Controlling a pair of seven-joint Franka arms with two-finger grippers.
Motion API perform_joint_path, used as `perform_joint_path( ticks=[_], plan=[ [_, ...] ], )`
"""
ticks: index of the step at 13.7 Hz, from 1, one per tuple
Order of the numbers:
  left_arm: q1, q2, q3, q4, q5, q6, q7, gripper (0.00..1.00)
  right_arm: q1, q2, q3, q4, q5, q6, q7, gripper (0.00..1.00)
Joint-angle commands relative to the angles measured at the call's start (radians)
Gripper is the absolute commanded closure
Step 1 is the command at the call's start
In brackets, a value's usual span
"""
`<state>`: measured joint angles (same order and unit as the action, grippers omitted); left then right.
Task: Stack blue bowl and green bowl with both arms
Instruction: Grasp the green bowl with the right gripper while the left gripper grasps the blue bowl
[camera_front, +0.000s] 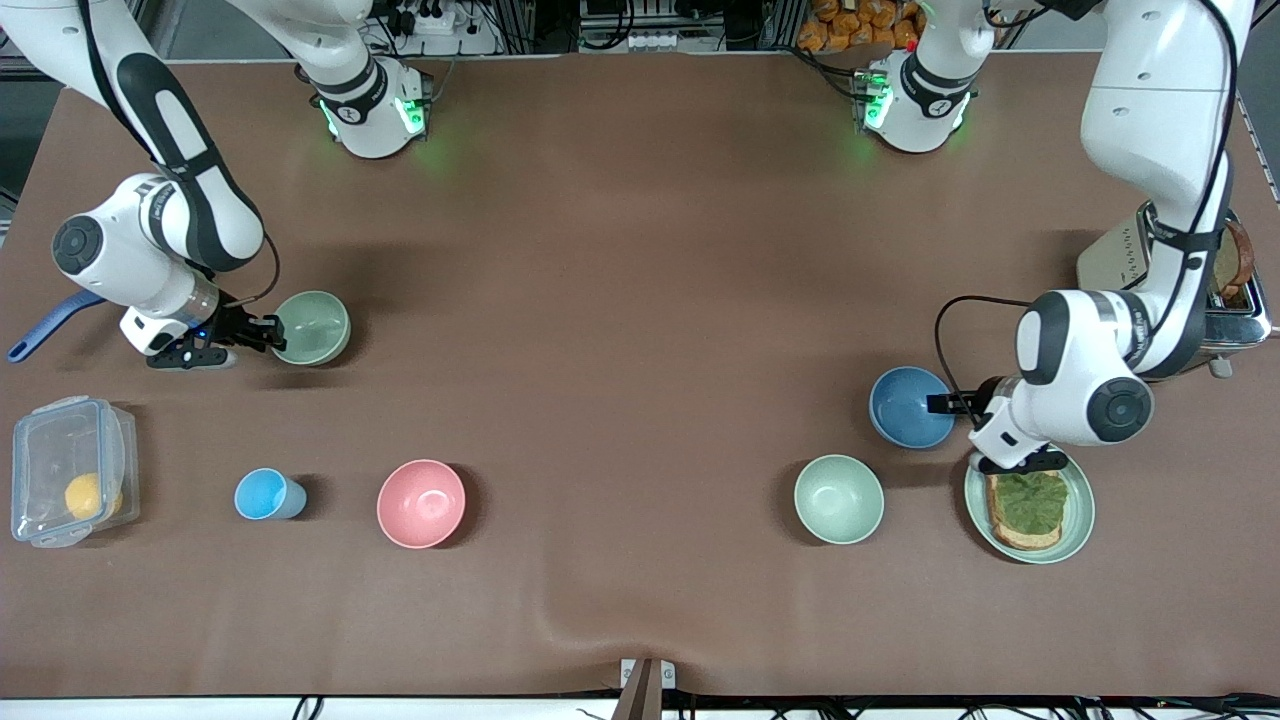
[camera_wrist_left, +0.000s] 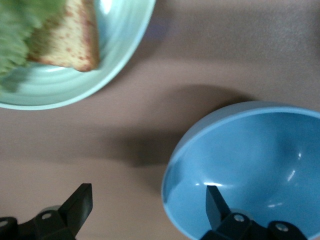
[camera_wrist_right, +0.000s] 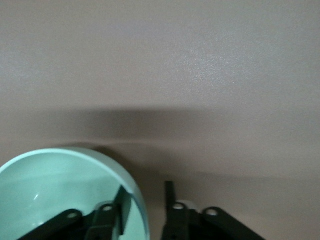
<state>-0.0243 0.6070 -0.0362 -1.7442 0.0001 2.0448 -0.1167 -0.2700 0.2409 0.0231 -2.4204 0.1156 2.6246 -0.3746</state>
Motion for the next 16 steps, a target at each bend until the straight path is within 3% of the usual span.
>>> perform_joint_path(
  ticks=[1, 3, 4, 5, 6, 7, 11, 16],
  plan=[
    [-0.029, 0.03, 0.004, 0.005, -0.009, 0.014, -0.032, 0.0, 0.014, -0.015, 0.011, -0.008, 0.027, -0.029, 0.031, 1.0],
    [-0.031, 0.037, 0.004, 0.005, -0.005, 0.014, -0.037, 0.0, 0.035, -0.028, 0.012, -0.002, 0.027, -0.063, 0.097, 1.0],
    [-0.038, 0.039, 0.006, 0.005, -0.005, 0.014, -0.038, 0.23, 0.052, -0.04, 0.012, 0.016, 0.027, -0.102, 0.123, 1.0],
    [-0.042, 0.039, 0.006, 0.003, -0.005, 0.014, -0.047, 0.65, 0.067, -0.058, 0.012, 0.049, 0.027, -0.18, 0.156, 1.0],
    [-0.042, 0.039, 0.006, 0.003, -0.003, 0.014, -0.055, 0.91, 0.081, -0.078, 0.014, 0.087, 0.027, -0.271, 0.181, 1.0],
    [-0.043, 0.039, 0.006, 0.003, -0.003, 0.012, -0.061, 1.0, 0.098, -0.095, 0.015, 0.116, 0.03, -0.337, 0.219, 1.0],
    [-0.04, 0.033, 0.006, 0.005, -0.003, 0.011, -0.061, 1.0, 0.283, -0.179, 0.017, 0.127, 0.064, -0.39, 0.538, 1.0],
    [-0.032, 0.002, 0.006, 0.006, -0.003, -0.001, -0.061, 1.0, 0.596, -0.167, 0.014, 0.22, 0.064, -0.379, 1.042, 1.0]
  ],
)
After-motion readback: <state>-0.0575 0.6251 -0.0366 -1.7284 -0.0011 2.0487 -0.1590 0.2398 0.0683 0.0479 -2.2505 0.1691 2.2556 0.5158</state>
